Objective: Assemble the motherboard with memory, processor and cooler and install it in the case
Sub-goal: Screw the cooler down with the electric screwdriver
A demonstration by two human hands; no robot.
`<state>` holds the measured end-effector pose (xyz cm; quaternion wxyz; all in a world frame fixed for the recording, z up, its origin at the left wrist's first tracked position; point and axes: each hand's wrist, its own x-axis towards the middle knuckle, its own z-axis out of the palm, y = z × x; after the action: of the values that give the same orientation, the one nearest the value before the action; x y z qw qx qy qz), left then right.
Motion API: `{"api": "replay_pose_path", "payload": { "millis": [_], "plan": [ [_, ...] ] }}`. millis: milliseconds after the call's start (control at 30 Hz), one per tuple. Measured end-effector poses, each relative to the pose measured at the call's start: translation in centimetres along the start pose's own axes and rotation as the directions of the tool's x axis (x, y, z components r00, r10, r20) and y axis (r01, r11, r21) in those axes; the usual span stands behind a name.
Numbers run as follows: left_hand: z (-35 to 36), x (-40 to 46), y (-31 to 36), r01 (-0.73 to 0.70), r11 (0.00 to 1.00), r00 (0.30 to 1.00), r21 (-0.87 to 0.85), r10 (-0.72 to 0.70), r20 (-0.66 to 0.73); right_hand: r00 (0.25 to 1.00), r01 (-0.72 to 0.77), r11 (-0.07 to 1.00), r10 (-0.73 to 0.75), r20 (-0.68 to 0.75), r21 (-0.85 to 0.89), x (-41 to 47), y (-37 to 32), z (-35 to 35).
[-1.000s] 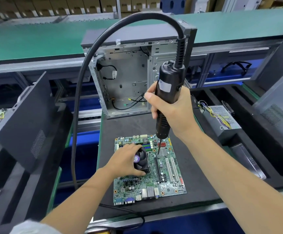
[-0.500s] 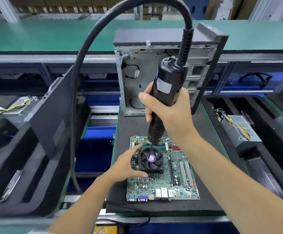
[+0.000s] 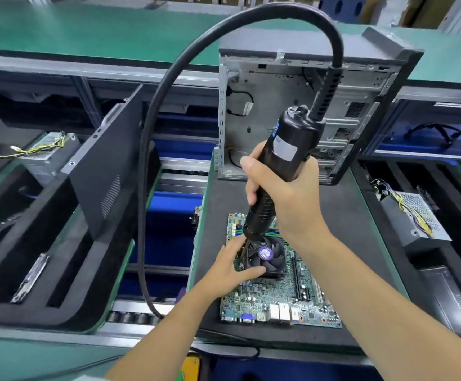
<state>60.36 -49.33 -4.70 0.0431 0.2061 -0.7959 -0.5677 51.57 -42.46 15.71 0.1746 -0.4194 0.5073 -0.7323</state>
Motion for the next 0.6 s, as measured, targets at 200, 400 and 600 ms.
{"api": "replay_pose_path", "payload": {
  "millis": [200, 400, 600],
  "plan": [
    [0.44, 0.07, -0.42, 0.041, 0.998, 0.999, -0.046, -0.042, -0.025, 1.0, -0.003, 1.0, 0.003, 0.003, -0.028, -0.05, -0.07, 0.06],
    [0.6, 0.06, -0.65, 0.052, 0.996, 0.998, -0.069, -0.055, -0.033, 1.0, -0.001, 0.999, 0.001, 0.002, -0.034, -0.26, -0.15, 0.03],
    [0.58, 0.08, -0.71, 0.031, 0.996, 0.999, -0.078, -0.034, -0.032, 1.0, -0.005, 1.0, 0.005, 0.005, -0.025, -0.19, -0.16, 0.19]
  ]
}}
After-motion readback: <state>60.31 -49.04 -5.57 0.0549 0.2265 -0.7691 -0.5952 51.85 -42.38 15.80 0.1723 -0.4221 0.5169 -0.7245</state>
